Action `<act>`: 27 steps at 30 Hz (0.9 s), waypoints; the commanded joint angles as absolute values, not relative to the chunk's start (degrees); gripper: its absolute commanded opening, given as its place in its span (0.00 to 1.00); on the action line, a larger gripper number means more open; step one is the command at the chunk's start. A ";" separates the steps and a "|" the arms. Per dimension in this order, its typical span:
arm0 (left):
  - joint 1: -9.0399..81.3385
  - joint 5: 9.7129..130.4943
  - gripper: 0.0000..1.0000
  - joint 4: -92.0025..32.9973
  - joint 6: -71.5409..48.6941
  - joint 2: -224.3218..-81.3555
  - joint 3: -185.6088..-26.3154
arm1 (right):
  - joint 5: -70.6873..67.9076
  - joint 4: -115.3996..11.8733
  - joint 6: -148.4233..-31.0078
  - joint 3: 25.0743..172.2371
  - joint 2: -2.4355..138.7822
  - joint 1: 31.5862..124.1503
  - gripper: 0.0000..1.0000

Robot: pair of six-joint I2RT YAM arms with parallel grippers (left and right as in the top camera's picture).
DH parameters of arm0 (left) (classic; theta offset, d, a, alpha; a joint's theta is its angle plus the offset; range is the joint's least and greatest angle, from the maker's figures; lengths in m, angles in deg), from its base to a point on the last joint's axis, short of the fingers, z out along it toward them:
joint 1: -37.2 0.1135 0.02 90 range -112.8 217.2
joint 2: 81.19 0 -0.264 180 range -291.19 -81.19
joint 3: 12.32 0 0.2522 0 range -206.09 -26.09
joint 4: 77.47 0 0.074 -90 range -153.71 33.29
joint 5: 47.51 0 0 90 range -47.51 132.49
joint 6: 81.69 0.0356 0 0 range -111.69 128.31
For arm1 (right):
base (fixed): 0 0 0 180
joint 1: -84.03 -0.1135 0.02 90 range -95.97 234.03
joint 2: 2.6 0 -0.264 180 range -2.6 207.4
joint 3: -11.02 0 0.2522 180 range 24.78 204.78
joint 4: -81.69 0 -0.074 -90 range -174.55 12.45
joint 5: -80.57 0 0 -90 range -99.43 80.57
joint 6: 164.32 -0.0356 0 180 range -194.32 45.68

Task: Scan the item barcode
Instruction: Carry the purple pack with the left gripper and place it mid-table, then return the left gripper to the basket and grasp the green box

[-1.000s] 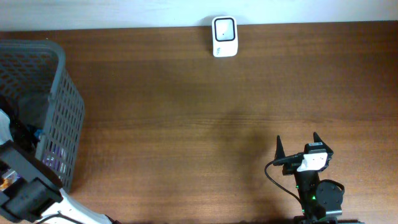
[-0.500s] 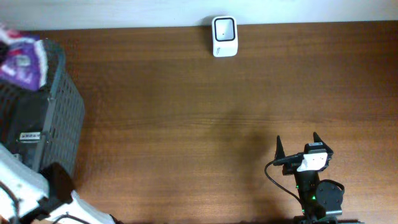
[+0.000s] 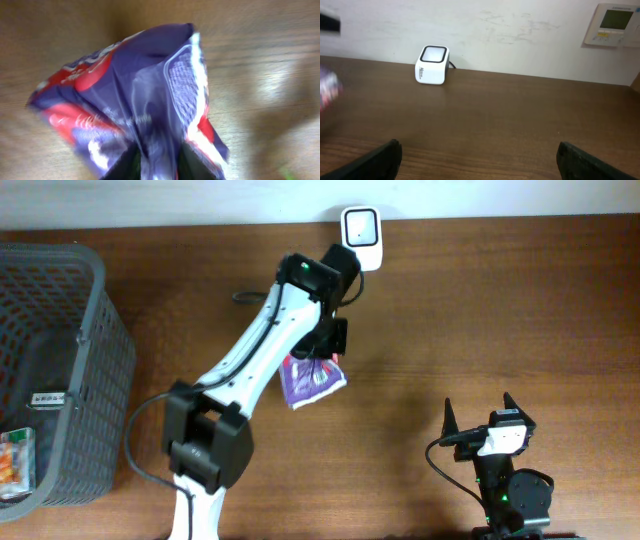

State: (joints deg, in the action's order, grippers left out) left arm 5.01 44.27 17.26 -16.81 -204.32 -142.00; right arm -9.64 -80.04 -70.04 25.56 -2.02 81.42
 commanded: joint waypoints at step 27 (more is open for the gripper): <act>30.56 41.82 0.57 33.02 -4.83 -200.80 -202.96 | -10.14 -79.84 -70.68 25.10 -2.39 81.05 0.98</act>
